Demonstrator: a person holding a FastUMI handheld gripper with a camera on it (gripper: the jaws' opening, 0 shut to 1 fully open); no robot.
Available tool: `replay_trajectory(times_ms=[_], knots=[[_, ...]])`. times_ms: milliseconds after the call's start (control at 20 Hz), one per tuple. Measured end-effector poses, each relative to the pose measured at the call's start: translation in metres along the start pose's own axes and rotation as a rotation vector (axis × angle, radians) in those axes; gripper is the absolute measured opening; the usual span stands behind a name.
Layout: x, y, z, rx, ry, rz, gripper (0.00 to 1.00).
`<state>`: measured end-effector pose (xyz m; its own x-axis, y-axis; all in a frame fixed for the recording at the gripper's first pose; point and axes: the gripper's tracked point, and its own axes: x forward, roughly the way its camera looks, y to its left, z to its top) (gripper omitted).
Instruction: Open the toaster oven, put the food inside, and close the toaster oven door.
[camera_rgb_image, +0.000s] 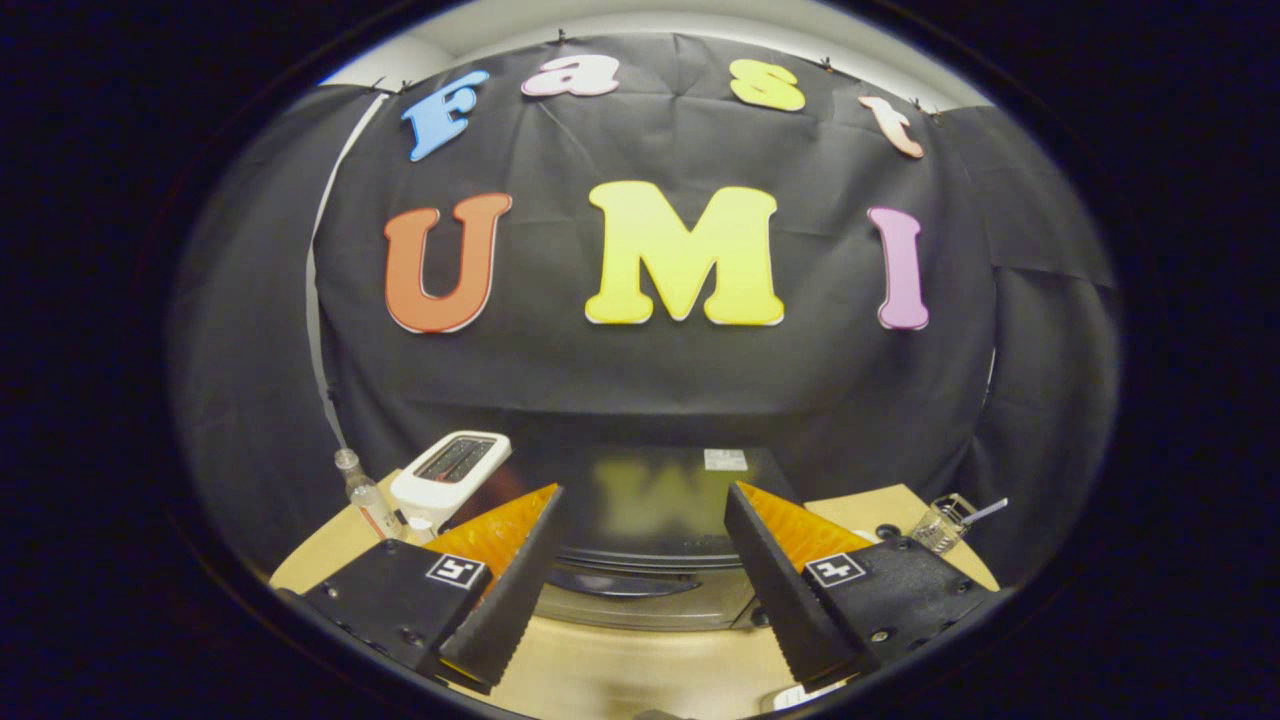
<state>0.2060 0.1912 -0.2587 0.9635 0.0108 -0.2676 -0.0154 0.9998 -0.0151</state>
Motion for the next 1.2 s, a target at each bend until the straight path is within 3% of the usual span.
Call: replay_trajectory(times_ms=[450,1200], knots=[[0.034,0.006,-0.050,-0.008,0.089,-0.061,1.00],[-0.044,0.011,-0.113,-0.042,0.199,0.023,1.00]])
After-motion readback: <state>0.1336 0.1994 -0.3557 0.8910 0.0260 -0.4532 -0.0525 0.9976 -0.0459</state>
